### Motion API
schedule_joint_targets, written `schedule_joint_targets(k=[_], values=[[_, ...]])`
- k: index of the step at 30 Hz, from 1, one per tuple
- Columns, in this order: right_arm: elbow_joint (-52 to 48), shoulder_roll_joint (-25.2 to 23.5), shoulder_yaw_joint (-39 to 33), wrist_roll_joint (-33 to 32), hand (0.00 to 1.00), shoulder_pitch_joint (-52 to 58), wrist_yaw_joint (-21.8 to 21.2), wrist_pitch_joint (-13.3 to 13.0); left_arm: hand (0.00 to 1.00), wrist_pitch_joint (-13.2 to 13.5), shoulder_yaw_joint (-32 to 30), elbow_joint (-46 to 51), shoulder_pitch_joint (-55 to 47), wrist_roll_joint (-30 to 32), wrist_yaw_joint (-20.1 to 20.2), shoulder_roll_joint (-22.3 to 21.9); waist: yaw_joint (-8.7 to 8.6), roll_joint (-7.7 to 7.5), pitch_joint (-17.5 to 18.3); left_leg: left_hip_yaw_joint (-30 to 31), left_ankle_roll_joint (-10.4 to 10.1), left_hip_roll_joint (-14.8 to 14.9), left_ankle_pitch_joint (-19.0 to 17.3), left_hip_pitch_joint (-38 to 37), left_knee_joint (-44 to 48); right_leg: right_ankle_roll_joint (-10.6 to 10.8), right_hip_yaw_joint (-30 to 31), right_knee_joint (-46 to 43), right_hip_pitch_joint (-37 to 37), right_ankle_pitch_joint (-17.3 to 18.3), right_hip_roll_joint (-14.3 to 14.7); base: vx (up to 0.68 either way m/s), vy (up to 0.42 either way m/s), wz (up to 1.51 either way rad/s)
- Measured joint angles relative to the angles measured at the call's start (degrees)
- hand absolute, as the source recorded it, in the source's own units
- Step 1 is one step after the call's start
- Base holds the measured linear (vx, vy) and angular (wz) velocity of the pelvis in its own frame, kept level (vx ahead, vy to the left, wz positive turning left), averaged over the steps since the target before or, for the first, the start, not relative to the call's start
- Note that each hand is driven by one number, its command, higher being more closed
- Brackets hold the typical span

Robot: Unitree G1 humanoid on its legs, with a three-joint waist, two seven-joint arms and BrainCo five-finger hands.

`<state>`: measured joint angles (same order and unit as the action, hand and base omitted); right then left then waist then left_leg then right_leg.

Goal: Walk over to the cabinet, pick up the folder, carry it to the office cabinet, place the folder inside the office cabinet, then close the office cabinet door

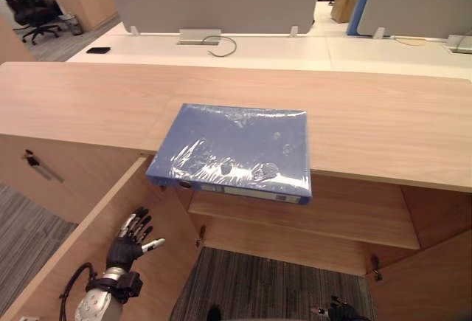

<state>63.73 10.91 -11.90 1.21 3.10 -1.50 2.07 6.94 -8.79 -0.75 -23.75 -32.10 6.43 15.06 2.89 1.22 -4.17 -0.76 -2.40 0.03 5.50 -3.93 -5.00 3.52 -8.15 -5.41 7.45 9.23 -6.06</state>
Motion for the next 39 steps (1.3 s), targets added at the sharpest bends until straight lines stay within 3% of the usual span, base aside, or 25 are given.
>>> schedule_joint_targets(k=[3, 8, 11, 16, 18, 20, 22, 27, 35, 39], values=[[-0.03, -0.15, -0.42, -0.01, 0.0, 0.08, 0.7, 0.12, 0.0, 0.52, -3.73, 4.05, -1.63, 0.04, -3.22, -6.53, 0.64, 0.05, -0.03, 1.3, 0.03, -0.21, 0.47, 0.12, -0.23, -0.09, -1.31, 0.28, 0.51, 0.06, -0.11, -0.07, -0.01, 0.24], [-0.53, -1.0, -0.45, 0.22, 0.0, 0.02, 1.67, 0.22, 0.0, 1.69, -3.99, 16.34, -2.18, 0.14, -8.08, -14.06, 1.18, 0.07, -0.1, 3.39, -0.03, -0.33, 1.46, 1.35, -0.23, -0.14, -2.93, 0.38, 0.47, 0.08, 0.03, -0.06, -0.011, 0.22], [-0.26, -1.6, -0.31, 0.4, 0.0, 0.04, 1.79, 0.22, 0.0, 4.68, -3.62, 24.77, -0.46, 3.29, -12.68, -17.25, 1.06, 0.03, 0.03, 4.26, -0.17, -0.31, 1.86, 1.91, -0.02, -0.23, -3.77, 0.12, 0.4, 0.0, 0.18, -0.02, -0.017, 0.15], [1.24, -2.3, 0.44, 2.25, 0.0, -0.09, 3.14, 0.29, 0.0, 8.5, -1.14, 33.37, 4.04, 10.72, -21.22, -18.03, 0.89, 0.0, 0.05, 4.57, -0.24, -0.21, 2.09, 2.06, -0.01, -0.31, -4.04, -0.07, 0.45, -0.05, 0.32, -0.01, -0.01, 0.05], [1.23, -2.36, 0.8, 2.25, 0.0, -0.17, 4.05, 0.27, 0.0, 8.48, -0.28, 34.31, 4.93, 17.91, -25.35, -17.88, 0.56, -0.01, 0.09, 4.57, -0.21, -0.18, 2.17, 2.24, -0.02, -0.35, -4.02, -0.18, 0.31, -0.08, 0.33, 0.0, 0.0, 0.0], [1.28, -2.38, 0.91, 2.39, 0.0, -0.13, 5.29, 0.26, 0.0, 7.77, 1.15, 34.72, 5.8, 29.18, -30.09, -17.44, 0.14, -0.04, 0.61, 4.48, -0.19, -0.01, 2.4, 3.02, 0.0, -0.51, -3.89, -0.47, -0.4, -0.21, 0.43, 0.0, 0.0, 0.0], [1.31, -2.34, 2.43, 2.59, 0.0, -0.11, 6.25, 0.24, 0.0, 6.53, 3.53, 35.15, 6.32, 36.28, -32.24, -16.07, 0.08, -0.2, 0.81, 4.28, -0.2, 0.23, 2.41, 2.89, 0.0, -0.63, -3.64, -0.56, -0.41, -0.29, 0.57, -0.02, -0.009, -0.06], [2.39, -2.41, 4.85, 4.63, 0.0, -1.16, 7.24, 0.03, 0.0, 5.21, 9.57, 35.27, 7.85, 53.81, -32.92, -9.54, -0.28, 0.06, 1.68, 3.29, -0.4, 0.86, 2.53, 2.82, -0.2, -1.05, -2.41, -0.62, -1.27, -0.55, 1.21, -0.04, -0.009, -0.1], [3.83, -1.97, 7.0, 6.83, 0.0, -1.35, 7.44, 0.02, 0.0, 4.57, 12.72, 35.27, 10.02, 69.98, -33.04, -2.3, -0.51, 0.1, 1.8, 1.76, -0.77, 1.9, 2.69, 2.92, -0.25, -1.45, -0.88, -0.43, -2.14, -0.94, 2.11, -0.03, -0.008, -0.1], [4.04, -1.86, 7.0, 6.84, 0.0, -1.35, 7.42, 0.01, 0.0, 4.45, 13.58, 35.27, 10.73, 72.72, -33.06, 0.1, -0.59, 0.1, 1.87, 1.28, -0.86, 2.22, 2.69, 3.02, -0.23, -1.53, -0.29, 0.04, -2.21, -1.5, 2.45, -0.01, 0.0, -0.09]])
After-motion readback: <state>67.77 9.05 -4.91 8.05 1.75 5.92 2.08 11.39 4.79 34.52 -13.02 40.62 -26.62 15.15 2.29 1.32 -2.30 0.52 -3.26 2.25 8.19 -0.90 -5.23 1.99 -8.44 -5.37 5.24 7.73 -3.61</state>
